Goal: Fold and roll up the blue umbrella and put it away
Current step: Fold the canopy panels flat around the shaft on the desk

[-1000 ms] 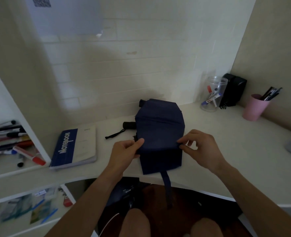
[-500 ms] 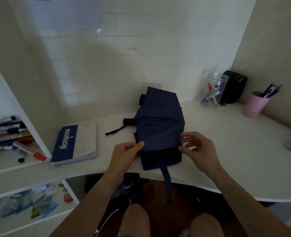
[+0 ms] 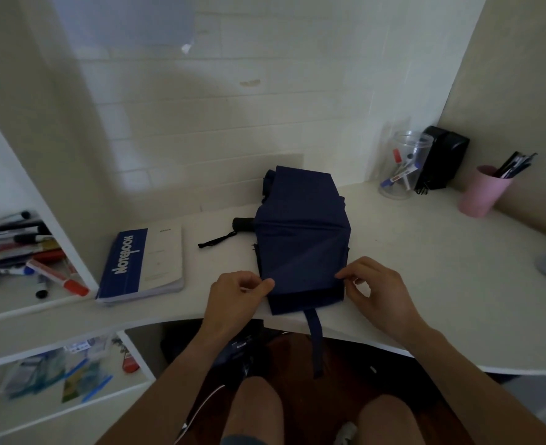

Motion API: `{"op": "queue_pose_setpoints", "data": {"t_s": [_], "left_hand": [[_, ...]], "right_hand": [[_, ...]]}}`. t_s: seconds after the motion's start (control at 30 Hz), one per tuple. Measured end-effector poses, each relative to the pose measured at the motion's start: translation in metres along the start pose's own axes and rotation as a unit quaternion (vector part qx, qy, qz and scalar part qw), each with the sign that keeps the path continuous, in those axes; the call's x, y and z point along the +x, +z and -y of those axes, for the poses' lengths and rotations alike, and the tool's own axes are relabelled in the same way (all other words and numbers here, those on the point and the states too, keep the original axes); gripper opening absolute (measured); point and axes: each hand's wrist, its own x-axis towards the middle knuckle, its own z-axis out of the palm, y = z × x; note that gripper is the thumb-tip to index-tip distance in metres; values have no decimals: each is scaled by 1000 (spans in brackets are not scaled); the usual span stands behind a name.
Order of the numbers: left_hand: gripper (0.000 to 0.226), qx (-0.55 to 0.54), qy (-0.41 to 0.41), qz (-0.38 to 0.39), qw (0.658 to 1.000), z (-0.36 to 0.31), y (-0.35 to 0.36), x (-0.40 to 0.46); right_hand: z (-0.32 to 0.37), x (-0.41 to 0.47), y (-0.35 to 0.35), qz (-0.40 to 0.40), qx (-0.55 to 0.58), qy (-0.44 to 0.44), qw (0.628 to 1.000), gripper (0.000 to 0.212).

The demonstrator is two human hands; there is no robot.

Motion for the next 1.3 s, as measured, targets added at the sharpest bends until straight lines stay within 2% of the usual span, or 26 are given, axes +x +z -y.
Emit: {"op": "queue_pose_setpoints", "data": {"t_s": [0.17,0.43,0.63,0.77,1.0,1.1,1.17,1.2,1.23,1.3], "left_hand": [[18,126,46,-21,991,8,2,-2],[18,161,20,-12,987,6,5,-5],[22,166,18,-7,986,5,6,-5],[24,166,25,-6,986,5,6,-4],[21,232,66,-7,970,15,6,-6],[28,298,125,-34,946,13,5,-2],[31,290,230,-99,924,0,6,5],[26,274,297,-106,909,-10,9,9],[20,273,356,-77,890,-16,13,16],[31,315,411,41,855,-16,23,31]], "right_hand": [[2,-4,-4,40,-72,-32,996,25],[1,-4,-4,13,-79,-53,995,20],[2,-3,-2,37,-28,6,999,27],[1,-1,4,23,4,42,999,29],[-1,-1,-6,72,-97,-73,990,25],[-2,1,-6,105,-115,-118,981,25],[-2,2,-7,112,-114,-130,979,24],[-3,3,-7,112,-112,-132,978,24],[-3,3,-7,114,-111,-134,978,24],[-4,4,-7,115,-113,-140,977,22]]}}
